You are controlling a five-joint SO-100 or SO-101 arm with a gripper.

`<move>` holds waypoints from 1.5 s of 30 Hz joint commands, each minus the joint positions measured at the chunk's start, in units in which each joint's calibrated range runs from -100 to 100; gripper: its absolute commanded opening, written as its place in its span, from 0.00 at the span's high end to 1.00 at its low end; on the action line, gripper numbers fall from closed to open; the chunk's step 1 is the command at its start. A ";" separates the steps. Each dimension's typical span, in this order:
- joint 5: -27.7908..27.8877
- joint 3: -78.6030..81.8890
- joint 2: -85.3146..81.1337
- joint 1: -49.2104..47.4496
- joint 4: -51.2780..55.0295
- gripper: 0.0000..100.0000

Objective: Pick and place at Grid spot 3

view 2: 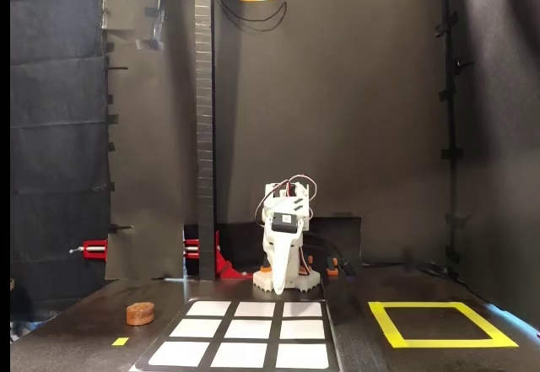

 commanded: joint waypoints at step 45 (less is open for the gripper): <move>31.36 -100.73 98.28 22.80 38.05 1.00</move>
